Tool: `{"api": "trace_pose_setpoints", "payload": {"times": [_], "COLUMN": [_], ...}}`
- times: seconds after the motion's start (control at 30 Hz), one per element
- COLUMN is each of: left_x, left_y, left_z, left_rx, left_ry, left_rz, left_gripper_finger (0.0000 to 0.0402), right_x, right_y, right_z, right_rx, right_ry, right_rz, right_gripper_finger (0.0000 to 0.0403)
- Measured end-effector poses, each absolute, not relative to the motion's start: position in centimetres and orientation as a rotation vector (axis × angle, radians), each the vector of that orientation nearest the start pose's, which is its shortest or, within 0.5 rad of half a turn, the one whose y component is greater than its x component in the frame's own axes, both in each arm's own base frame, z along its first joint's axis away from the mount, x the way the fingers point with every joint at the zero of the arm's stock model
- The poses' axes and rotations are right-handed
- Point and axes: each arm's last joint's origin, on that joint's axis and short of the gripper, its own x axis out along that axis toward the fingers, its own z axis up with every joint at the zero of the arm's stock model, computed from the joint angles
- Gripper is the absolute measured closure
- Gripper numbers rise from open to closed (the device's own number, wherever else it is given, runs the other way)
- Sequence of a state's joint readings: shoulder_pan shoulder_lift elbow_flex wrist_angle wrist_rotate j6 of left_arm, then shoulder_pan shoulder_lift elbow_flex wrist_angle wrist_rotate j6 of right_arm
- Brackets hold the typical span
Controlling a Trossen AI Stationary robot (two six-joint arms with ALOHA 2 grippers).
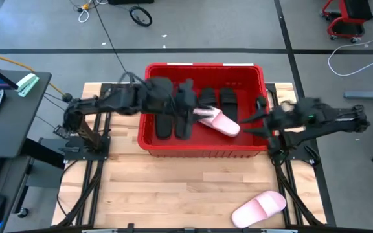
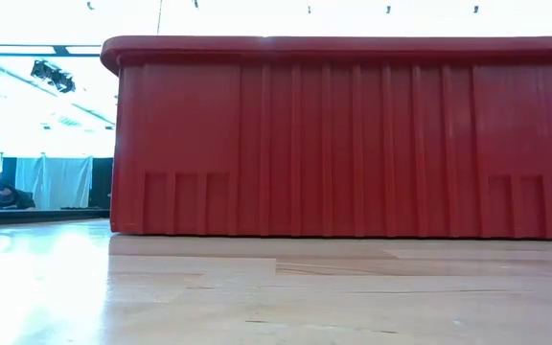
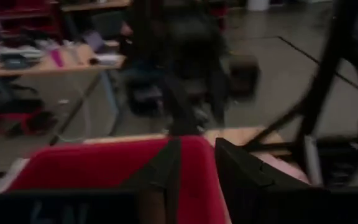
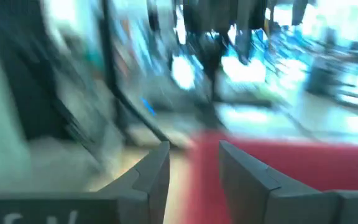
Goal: Pick and place slides into bin
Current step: Put the pink slide into the red bin
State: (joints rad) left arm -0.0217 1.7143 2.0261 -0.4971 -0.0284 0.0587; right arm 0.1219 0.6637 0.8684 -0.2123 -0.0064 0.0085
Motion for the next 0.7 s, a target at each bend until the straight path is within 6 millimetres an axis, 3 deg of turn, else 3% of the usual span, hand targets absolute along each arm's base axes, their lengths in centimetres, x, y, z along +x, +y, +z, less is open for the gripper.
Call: {"api": "trace_pose_setpoints", "payload": {"times": [0.2, 0.47, 0.7], "left_x": [40.0, 44.8, 48.4], "left_y": [-6.4, -15.3, -17.8], "left_z": [44.4, 38.2, 31.9], "left_rx": [0.028, 0.062, 0.078], "left_ry": [0.258, 0.209, 0.22], "left_rz": [-0.131, -0.266, -0.149], "left_gripper_finger": [0.028, 0.0262, 0.0236], "right_x": [11.8, 11.7, 11.2], "right_y": [2.6, 3.8, 4.8], "right_z": [40.7, 41.0, 43.3], "right_rx": [0.4, 0.643, 0.675], "right_ry": [-0.277, -0.247, -0.497], "right_rz": [0.31, 0.457, 0.62], "right_gripper_finger": [0.0264, 0.0263, 0.0263]}}
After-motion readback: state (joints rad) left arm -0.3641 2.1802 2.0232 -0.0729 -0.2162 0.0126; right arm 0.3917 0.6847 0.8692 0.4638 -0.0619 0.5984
